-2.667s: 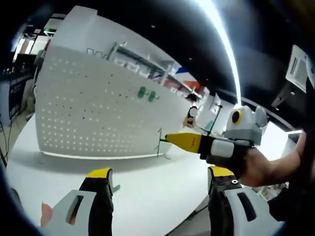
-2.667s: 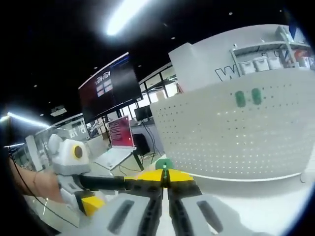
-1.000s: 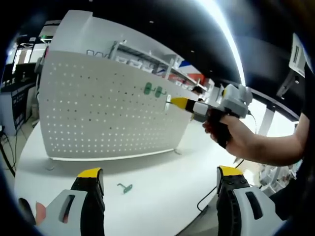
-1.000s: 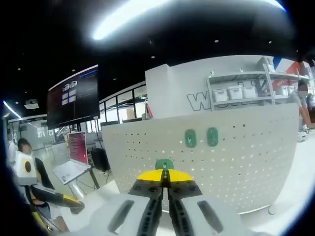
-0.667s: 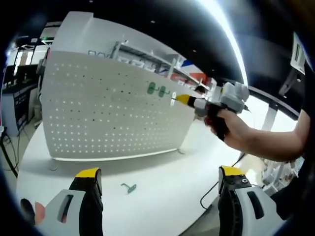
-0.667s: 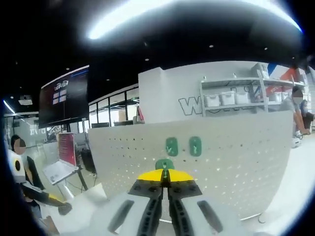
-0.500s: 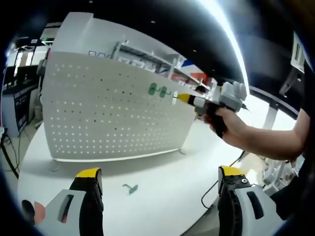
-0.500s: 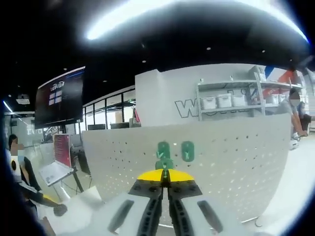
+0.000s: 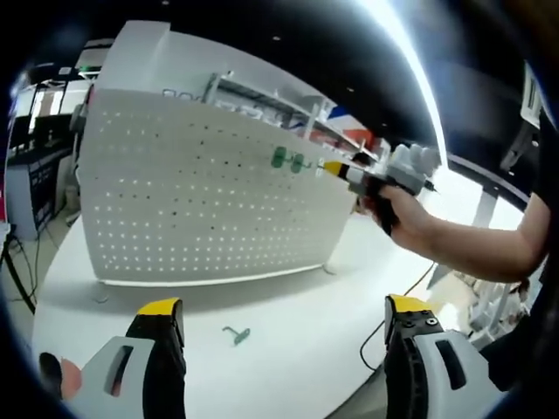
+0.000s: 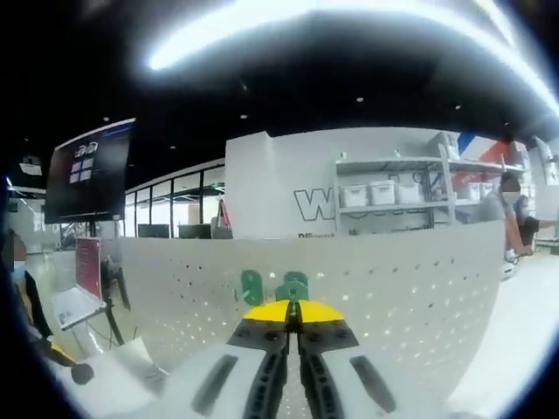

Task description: Insert the hook assembly into the mounting plate slot until the hook locks in place.

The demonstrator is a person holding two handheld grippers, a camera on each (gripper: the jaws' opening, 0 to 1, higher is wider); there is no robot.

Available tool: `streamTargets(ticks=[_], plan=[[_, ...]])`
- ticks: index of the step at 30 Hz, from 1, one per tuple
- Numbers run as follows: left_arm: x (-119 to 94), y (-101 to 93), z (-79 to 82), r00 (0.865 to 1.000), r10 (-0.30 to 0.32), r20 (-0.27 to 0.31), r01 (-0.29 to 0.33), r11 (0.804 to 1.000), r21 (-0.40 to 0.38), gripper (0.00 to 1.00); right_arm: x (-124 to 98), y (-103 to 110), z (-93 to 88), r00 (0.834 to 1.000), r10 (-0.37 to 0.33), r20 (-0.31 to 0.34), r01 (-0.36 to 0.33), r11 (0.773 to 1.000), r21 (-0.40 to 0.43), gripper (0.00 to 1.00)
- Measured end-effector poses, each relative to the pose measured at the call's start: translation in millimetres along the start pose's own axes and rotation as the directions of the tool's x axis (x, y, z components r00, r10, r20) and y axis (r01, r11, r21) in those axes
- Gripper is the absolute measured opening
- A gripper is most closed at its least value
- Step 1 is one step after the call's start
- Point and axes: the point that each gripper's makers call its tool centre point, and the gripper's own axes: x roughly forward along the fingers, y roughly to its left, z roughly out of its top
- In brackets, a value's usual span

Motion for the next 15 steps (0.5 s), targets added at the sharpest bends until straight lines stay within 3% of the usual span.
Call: streamTargets(ticks=[15], plan=[[-1.9,11.3,3.5,1.0,0.024,0.004,-0.024,0.999,-0.028,0.94,23.1,-25.6,2.3,0.998,-0.058,0.015,0.059,0.998,-0.023,0.0]])
